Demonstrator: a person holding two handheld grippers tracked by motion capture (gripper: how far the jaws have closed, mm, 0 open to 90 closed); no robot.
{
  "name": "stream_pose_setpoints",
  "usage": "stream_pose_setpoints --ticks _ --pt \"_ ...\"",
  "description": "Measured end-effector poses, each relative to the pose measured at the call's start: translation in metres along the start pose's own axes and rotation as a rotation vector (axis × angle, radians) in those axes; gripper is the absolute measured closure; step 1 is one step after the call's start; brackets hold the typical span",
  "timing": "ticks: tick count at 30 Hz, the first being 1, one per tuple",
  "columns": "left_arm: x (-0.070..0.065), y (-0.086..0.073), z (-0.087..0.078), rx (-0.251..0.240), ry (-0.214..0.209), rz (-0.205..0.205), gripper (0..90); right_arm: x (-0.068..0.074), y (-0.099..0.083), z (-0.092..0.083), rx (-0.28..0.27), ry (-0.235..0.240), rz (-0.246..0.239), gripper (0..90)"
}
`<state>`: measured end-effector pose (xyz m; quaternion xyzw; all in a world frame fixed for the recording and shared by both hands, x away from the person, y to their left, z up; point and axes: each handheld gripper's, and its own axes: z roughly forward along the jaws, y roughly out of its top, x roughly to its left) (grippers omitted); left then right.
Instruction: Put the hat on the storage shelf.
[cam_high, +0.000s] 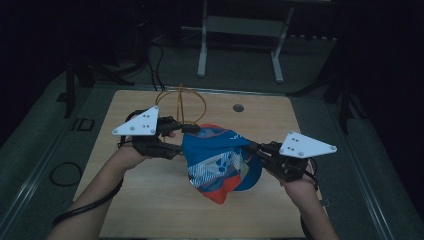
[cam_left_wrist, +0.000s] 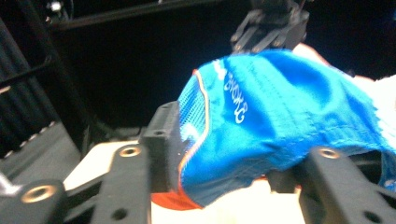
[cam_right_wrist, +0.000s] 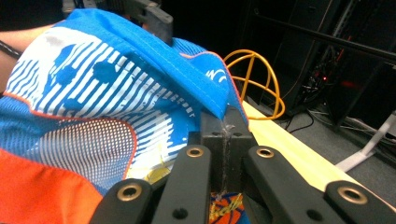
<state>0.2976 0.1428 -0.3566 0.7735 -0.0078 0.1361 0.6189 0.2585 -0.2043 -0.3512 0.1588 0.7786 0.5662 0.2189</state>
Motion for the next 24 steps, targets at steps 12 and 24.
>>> stream_pose_setpoints --ticks 12,24 --pt "-0.025 -0.005 0.017 0.143 0.155 0.025 16.1 0.000 0.002 0.006 -0.010 0.022 0.028 90.0" --pt "-0.047 -0.019 0.016 0.149 0.269 0.070 14.8 -0.009 -0.002 0.003 -0.015 -0.011 0.075 90.0"
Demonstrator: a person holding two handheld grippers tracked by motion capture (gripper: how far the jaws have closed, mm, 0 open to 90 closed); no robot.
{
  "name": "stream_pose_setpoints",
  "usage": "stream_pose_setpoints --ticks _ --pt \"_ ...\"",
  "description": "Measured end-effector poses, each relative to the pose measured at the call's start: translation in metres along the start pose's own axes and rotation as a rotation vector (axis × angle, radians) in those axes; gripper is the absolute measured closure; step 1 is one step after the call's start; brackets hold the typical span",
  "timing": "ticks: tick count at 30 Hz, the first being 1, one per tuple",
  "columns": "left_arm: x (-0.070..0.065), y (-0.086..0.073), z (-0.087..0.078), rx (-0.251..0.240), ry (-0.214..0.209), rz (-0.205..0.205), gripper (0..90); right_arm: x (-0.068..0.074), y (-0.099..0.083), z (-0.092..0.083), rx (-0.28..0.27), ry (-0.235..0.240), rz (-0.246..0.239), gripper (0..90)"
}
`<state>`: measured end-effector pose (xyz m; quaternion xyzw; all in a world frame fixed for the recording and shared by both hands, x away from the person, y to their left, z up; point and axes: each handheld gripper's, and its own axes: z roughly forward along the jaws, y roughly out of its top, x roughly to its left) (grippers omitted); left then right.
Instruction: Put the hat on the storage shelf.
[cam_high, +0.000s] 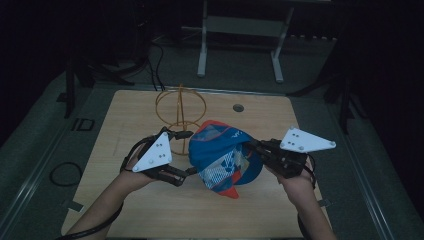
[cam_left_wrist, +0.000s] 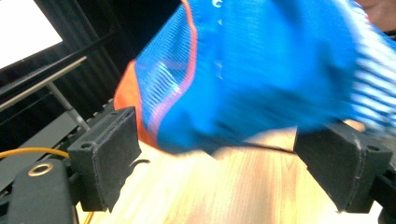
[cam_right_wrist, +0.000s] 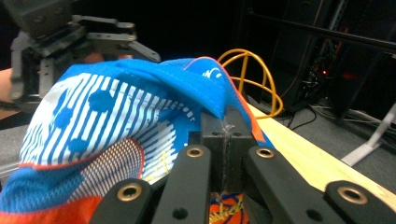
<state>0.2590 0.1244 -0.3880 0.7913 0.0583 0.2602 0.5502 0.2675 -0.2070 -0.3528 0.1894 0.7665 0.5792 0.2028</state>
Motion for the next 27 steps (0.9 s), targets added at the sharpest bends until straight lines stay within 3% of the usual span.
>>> stream_pose_setpoints --ticks 4,5,7,8,12,13,15,18,22,27 --pt "0.004 -0.006 -0.007 -0.006 0.028 -0.029 14.8 -0.004 0.001 -0.004 -0.010 -0.014 0.012 90.0" --pt "0.006 -0.009 -0.010 -0.015 0.016 -0.054 14.9 -0.005 0.002 -0.004 -0.013 -0.015 0.012 90.0" --pt "0.009 -0.014 -0.015 -0.021 0.043 -0.072 14.9 -0.007 0.004 -0.004 -0.014 -0.029 0.010 90.0" --pt "0.011 -0.017 -0.017 -0.025 0.034 -0.091 14.9 -0.007 0.004 -0.004 -0.014 -0.029 0.010 90.0" --pt "0.014 -0.034 -0.030 -0.019 0.104 -0.127 14.9 -0.014 0.010 -0.002 -0.023 -0.035 0.020 90.0" --pt "0.014 -0.040 -0.033 -0.018 0.106 -0.147 14.8 -0.015 0.011 -0.001 -0.026 -0.036 0.020 90.0" --pt "0.013 -0.050 -0.038 -0.003 0.150 -0.143 10.9 -0.019 0.017 0.002 -0.036 -0.038 0.027 90.0" --pt "0.014 -0.066 -0.044 -0.012 0.172 -0.195 7.8 -0.023 0.026 0.007 -0.047 -0.043 0.027 90.0" --pt "0.014 -0.097 -0.052 0.005 0.192 -0.298 2.5 -0.029 0.045 0.024 -0.054 -0.042 0.020 90.0" --pt "0.006 -0.134 -0.060 0.019 0.249 -0.369 2.5 -0.034 0.057 0.041 -0.062 -0.030 0.028 90.0"
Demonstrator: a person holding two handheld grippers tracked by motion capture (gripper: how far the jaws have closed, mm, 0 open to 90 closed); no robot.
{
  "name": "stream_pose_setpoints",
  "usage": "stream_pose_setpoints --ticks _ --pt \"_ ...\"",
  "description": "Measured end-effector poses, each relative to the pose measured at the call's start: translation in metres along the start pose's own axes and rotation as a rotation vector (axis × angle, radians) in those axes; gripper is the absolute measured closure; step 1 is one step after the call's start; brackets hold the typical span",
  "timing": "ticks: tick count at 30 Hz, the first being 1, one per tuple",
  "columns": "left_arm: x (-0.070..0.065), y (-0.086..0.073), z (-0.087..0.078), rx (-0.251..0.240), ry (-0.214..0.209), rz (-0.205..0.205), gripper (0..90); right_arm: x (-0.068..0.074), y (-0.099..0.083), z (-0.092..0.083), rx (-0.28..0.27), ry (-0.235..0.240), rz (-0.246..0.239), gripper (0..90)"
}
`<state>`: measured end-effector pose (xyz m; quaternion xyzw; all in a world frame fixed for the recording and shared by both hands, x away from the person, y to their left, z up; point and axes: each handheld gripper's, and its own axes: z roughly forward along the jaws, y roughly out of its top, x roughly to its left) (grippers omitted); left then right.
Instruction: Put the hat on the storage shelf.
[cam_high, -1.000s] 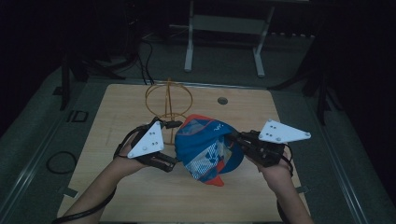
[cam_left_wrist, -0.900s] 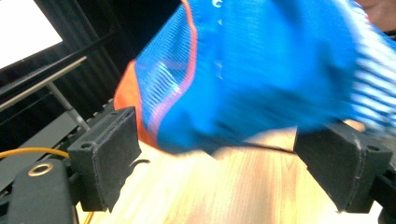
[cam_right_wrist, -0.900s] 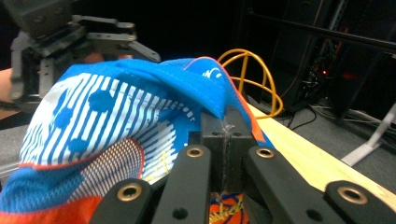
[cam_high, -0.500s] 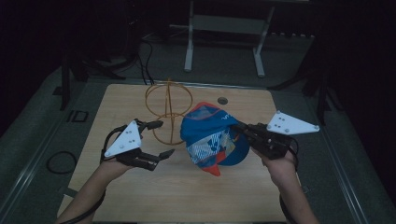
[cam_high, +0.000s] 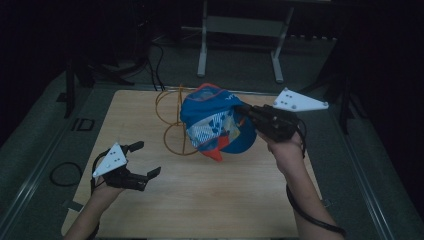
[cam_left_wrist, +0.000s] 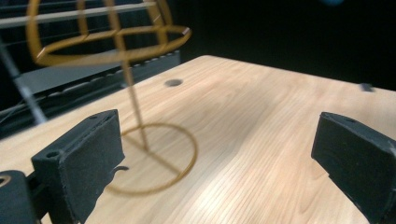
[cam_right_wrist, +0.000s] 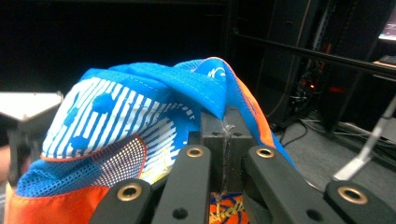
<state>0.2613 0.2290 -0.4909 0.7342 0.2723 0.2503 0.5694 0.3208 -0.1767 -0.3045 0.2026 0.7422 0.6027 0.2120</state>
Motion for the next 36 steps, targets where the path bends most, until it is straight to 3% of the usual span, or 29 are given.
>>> stream_pose_setpoints --ticks 3,6,12,15,28,32,36 --pt "0.002 -0.020 -0.006 0.006 0.042 -0.030 2.6 -0.001 0.009 0.015 -0.001 0.008 -0.003 90.0" --pt "0.000 -0.034 -0.011 0.015 0.074 -0.034 2.6 -0.002 0.017 0.033 0.000 0.012 -0.001 90.0" --pt "-0.002 -0.057 -0.023 -0.014 0.125 -0.086 2.6 -0.004 0.030 0.071 0.020 0.020 0.011 90.0" --pt "-0.003 -0.064 -0.025 0.002 0.135 -0.079 2.6 -0.006 0.036 0.093 0.032 0.026 0.025 90.0" --pt "0.001 -0.071 -0.031 0.000 0.138 -0.096 2.6 -0.013 0.036 0.194 0.164 0.031 0.097 90.0" --pt "0.002 -0.072 -0.031 0.001 0.135 -0.101 2.6 -0.013 0.029 0.212 0.222 0.019 0.099 90.0" --pt "0.002 -0.073 -0.032 0.003 0.132 -0.098 2.7 -0.014 0.020 0.216 0.258 -0.004 0.112 89.9"
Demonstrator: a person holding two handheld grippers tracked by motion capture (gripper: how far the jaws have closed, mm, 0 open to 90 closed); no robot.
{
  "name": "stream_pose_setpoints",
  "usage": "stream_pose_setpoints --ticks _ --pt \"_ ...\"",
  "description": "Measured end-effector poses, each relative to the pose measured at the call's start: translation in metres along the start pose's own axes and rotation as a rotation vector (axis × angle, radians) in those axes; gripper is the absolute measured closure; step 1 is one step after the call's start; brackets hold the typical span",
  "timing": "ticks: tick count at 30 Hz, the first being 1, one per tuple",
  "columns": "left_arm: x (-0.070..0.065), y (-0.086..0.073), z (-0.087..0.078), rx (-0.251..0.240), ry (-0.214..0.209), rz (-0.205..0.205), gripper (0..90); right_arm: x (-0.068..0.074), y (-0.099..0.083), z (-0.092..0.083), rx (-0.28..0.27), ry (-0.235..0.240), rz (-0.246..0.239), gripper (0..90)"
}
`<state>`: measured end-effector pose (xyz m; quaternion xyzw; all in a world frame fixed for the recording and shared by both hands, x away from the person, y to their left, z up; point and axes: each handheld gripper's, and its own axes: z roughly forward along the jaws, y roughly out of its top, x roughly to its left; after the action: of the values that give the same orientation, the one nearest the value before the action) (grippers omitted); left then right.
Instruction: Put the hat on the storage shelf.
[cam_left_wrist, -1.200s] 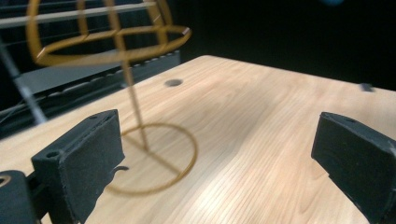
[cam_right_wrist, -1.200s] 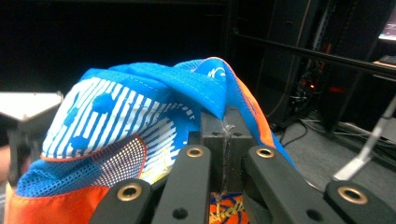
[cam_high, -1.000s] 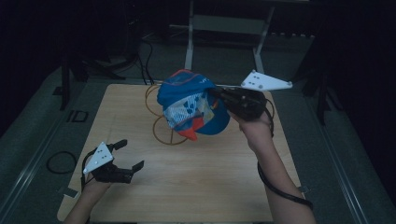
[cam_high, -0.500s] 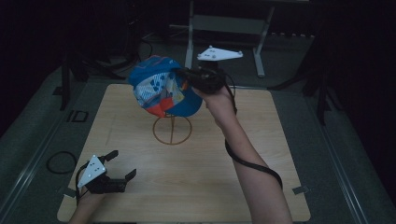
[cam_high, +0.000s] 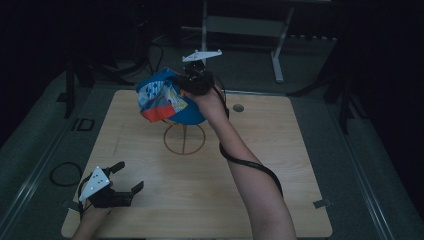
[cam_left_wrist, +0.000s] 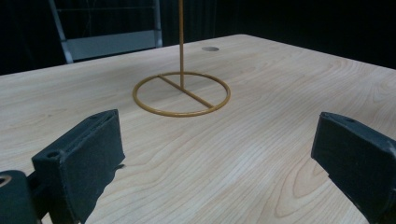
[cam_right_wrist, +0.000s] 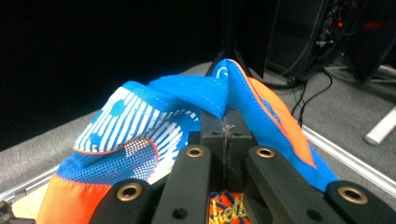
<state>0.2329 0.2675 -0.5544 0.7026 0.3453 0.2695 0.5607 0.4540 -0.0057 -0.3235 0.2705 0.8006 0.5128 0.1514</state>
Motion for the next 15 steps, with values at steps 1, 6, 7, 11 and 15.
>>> stream_pose_setpoints --ticks 1,6,7,11,15 --pt "0.000 0.000 0.000 -0.002 -0.003 -0.003 2.6 -0.001 -0.002 0.000 0.006 -0.003 0.007 89.9" --pt "0.000 -0.001 0.002 0.007 -0.002 -0.006 2.6 -0.002 -0.014 -0.006 0.043 -0.003 0.007 89.8" --pt "0.000 -0.001 0.002 0.008 -0.004 -0.007 2.6 -0.002 -0.017 -0.008 0.045 -0.012 0.003 89.8" --pt "-0.002 -0.001 0.004 0.011 -0.010 -0.004 2.7 -0.009 -0.031 -0.016 0.043 -0.022 0.024 89.8" --pt "-0.002 -0.002 0.006 0.016 -0.015 -0.010 2.6 -0.016 -0.043 -0.024 0.037 -0.028 0.042 89.6"
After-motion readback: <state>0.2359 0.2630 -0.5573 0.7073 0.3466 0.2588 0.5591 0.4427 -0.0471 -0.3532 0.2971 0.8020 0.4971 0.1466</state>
